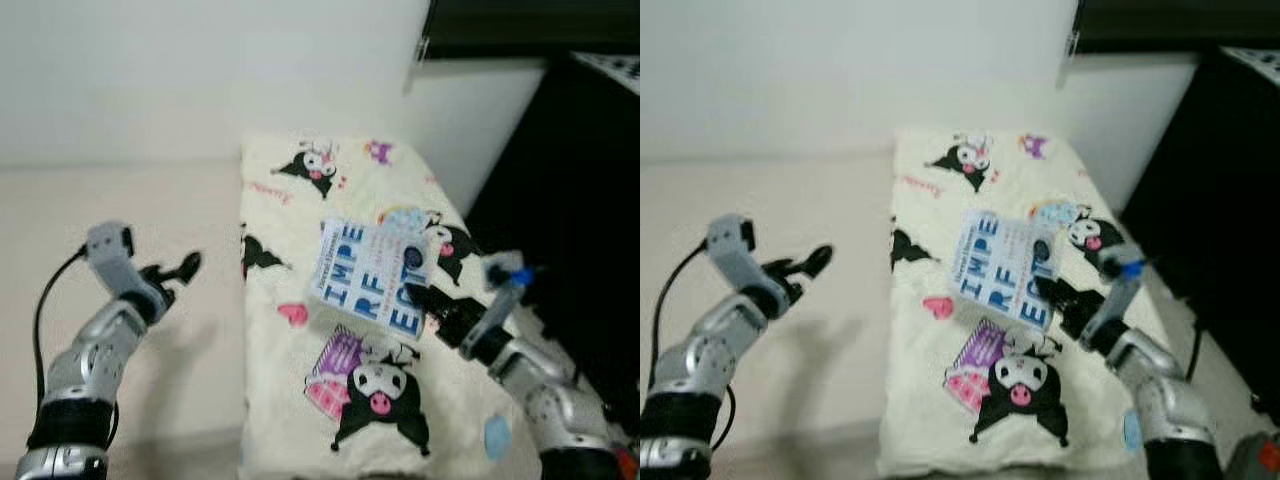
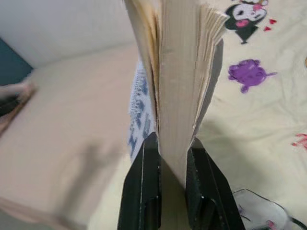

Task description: Clean up the room

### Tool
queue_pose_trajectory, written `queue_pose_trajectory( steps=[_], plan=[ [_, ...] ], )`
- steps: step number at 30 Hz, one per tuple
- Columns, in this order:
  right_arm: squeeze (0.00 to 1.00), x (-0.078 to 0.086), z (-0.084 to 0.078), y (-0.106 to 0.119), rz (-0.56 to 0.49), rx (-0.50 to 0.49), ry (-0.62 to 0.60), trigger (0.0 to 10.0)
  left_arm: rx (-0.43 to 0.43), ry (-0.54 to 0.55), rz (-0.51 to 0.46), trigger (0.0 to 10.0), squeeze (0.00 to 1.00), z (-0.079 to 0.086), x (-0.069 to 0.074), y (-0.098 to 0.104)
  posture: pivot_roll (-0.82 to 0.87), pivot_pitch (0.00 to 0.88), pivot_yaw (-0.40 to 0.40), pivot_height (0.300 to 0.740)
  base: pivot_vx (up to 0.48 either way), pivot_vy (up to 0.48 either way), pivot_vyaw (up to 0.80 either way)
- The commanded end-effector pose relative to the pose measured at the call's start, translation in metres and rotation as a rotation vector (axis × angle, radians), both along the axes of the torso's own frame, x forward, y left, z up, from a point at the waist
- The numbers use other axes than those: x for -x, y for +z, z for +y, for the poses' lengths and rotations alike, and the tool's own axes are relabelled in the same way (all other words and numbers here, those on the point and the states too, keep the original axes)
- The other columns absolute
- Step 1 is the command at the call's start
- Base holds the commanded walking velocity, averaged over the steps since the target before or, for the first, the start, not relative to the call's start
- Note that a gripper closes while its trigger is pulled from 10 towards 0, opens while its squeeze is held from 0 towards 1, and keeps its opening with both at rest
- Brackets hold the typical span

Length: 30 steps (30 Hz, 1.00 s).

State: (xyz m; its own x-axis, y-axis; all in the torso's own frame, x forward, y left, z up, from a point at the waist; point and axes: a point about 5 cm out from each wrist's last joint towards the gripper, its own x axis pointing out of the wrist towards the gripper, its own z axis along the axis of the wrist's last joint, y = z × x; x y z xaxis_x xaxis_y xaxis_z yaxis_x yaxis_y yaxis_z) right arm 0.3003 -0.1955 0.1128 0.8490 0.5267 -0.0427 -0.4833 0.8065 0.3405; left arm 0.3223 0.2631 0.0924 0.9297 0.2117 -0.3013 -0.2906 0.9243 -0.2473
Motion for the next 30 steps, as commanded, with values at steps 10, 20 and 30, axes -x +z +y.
queue_pose_trajectory(
  steps=[10, 20, 30],
  plan=[
    [0.0, 0.004, 0.04, -0.032, 0.026, 0.051, 0.133, 0.0, -0.05, 0.151, 0.515, 10.0, 0.0, 0.004, 0.106, -0.131, -0.08, 0.063, -0.065, 0.74, -0.342, 0.0, 0.76],
    [0.0, 0.007, 0.043, -0.088, 0.227, 0.191, 0.111, 0.0, -0.034, 0.138, 0.841, 10.0, 0.0, -0.015, 0.188, -0.184, -0.06, 0.039, -0.065, 0.74, 0.0, 0.0, 0.77],
    [0.0, 0.025, 0.025, -0.117, 0.37, 0.224, 0.018, 0.0, -0.039, 0.092, 0.844, 10.0, 0.0, -0.019, 0.192, -0.187, -0.06, 0.033, -0.059, 0.74, 0.0, 0.0, 0.77]
  ],
)
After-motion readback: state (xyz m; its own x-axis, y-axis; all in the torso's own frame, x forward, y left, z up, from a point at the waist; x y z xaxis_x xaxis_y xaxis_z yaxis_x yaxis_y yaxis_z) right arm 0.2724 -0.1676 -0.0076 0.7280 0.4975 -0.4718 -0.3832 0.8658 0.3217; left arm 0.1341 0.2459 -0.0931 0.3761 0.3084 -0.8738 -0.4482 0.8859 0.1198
